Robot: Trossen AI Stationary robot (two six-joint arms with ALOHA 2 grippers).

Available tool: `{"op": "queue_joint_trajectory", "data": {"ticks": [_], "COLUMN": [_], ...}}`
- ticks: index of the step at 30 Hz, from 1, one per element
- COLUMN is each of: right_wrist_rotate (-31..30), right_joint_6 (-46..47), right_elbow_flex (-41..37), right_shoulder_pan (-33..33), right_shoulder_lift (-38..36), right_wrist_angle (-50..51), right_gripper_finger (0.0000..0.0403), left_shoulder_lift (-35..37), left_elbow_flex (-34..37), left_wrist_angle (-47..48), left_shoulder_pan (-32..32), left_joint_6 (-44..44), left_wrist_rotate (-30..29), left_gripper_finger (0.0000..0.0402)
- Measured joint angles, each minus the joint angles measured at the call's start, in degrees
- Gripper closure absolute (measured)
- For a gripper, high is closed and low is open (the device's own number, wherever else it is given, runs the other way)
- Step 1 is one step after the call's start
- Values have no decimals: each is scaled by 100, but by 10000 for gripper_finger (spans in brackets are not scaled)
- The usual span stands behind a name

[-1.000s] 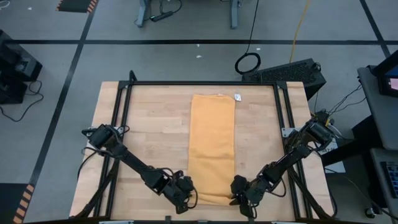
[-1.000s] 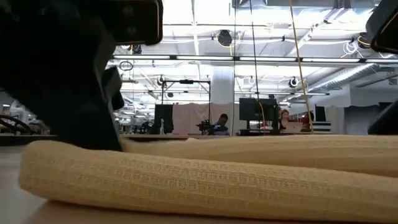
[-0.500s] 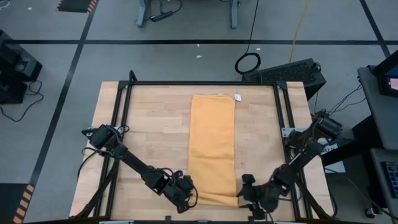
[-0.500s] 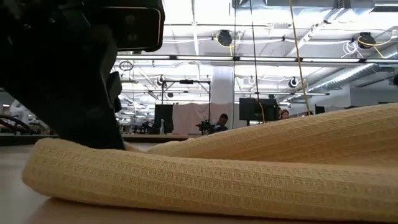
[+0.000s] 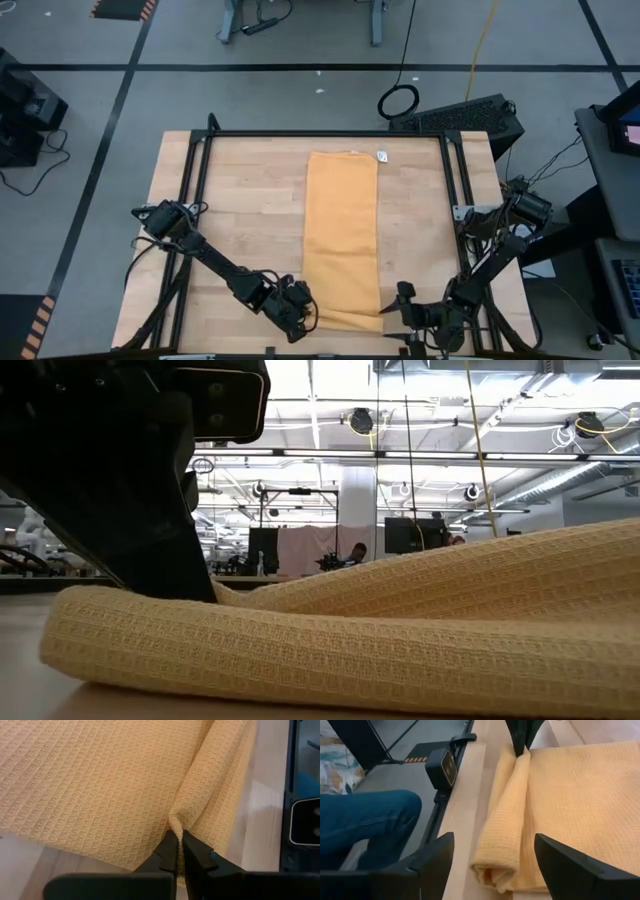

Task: Roll towel
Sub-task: Roll the yellow towel

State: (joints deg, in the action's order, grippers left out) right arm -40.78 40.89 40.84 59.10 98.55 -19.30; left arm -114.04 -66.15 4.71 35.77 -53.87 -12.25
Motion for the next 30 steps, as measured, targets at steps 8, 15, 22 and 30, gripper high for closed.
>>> {"op": "queue_joint_trajectory", "data": {"ticks": [8, 15, 22, 30], "right_wrist_rotate": [-83, -119, -94, -107], "right_joint_6": [-123, -105, -72, -116], "right_elbow_flex": [2, 2, 2, 4], "right_shoulder_pan": [-34, -135, -204, -301], "right_shoulder_lift": [440, 583, 631, 631], "right_wrist_angle": [-466, -587, -615, -565], "right_gripper_finger": [117, 133, 298, 384], "left_shoulder_lift": [0, 0, 29, 118], "left_elbow_flex": [0, 0, 7, 7], "left_wrist_angle": [-9, 6, 2, -76], "left_shoulder_pan": [24, 26, 45, 206], "left_joint_6": [-124, -130, -127, 38], "left_wrist_rotate": [0, -1, -102, -222], "left_gripper_finger": [386, 386, 386, 386]}}
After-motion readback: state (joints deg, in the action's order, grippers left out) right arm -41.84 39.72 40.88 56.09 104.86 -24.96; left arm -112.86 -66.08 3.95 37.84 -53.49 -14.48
